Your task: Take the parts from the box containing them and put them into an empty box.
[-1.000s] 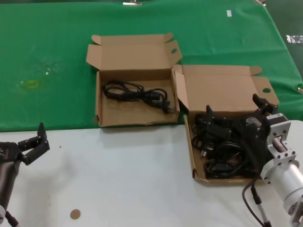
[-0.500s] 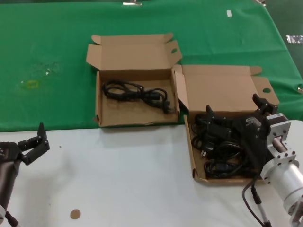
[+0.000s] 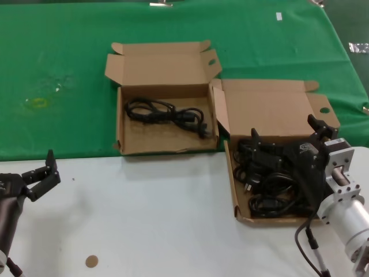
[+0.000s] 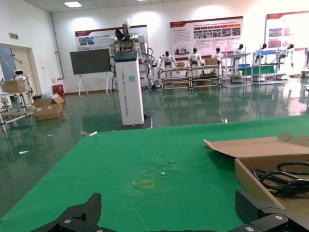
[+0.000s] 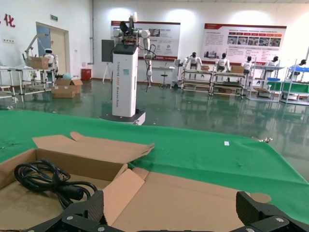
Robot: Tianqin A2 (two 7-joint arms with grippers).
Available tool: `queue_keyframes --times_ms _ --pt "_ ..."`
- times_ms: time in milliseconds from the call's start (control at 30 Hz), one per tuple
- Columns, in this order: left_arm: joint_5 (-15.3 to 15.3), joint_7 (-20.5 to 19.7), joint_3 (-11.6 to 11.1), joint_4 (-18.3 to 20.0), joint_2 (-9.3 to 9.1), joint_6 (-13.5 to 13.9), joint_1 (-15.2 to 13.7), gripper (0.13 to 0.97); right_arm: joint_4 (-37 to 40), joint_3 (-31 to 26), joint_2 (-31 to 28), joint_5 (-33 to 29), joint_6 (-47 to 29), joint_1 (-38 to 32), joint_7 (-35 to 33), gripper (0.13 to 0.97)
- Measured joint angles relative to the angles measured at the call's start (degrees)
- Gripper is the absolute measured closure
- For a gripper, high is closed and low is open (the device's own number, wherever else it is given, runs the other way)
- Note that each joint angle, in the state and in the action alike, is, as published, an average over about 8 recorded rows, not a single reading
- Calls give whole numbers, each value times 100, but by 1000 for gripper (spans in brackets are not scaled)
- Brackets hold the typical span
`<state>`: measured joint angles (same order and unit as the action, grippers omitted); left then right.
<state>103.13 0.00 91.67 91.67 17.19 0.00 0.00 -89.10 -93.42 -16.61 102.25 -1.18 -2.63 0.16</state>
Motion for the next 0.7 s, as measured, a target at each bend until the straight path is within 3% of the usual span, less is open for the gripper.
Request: queue_keyframes --times_ms 700 --pt "0 0 0 0 0 0 0 132 0 0 0 0 0 0 0 129"
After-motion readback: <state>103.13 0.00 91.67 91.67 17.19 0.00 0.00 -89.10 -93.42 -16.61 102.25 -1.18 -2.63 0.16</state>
